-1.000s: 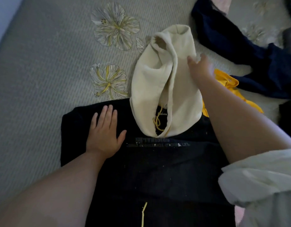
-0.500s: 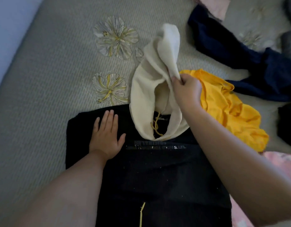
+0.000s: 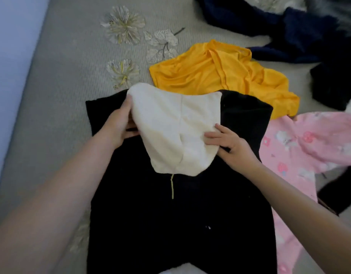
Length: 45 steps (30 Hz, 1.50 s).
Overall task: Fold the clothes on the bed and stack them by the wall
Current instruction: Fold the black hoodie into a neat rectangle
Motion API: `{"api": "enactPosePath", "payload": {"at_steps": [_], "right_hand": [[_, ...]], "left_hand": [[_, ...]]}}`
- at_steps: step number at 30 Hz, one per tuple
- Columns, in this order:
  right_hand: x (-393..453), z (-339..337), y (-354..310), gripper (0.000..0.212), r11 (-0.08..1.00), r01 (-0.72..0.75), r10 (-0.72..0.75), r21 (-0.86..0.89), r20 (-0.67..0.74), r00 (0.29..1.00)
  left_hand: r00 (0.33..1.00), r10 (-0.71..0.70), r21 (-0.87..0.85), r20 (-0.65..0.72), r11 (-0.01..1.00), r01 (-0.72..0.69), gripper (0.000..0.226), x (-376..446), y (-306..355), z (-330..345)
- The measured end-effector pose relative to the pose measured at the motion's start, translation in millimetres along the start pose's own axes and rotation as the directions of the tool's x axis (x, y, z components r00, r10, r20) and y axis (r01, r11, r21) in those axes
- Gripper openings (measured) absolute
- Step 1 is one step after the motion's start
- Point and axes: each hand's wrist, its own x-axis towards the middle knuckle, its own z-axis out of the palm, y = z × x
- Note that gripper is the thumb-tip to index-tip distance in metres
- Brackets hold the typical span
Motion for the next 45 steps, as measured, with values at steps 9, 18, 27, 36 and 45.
{"api": "enactPosePath", "payload": {"at_steps": [9,18,27,36,45], "right_hand": [[-47.2,22.5,16.9,0.013,0.897,0.249,-0.346,-0.365,-0.229,0.91],[-75.8,80.4,29.0,0.045,0.877,-0.225,0.292,-0.425,0.098,0.951],[-100.6,103.6,56.2,0.051,0.791,-0.093,0.309,-0.605,0.264,0.913],[-134.9,84.0,46.9,0.054,0.914,-0.057,0.163,-0.401,0.235,0.958],[-310.1,129.9,58.2,0.063,0.793,0.341,0.025,-0.505,0.586,0.81]], "left_hand": [[0.99,0.133,-0.44,0.038,0.892,-0.103,0.028,-57.2,-71.0,6.2],[0.733,0.473,0.372,-0.49,0.873,-0.315,0.055,-85.7,-145.5,30.5],[0.944,0.158,0.957,0.289,-0.083,-0.279,0.062,-67.1,-210.7,46.9],[0.762,0.569,0.891,0.307,0.109,-0.44,0.061,-123.3,-246.0,35.4],[0.918,0.041,0.903,0.395,-0.201,-0.38,0.087,-213.8,-388.3,-23.8]]}}
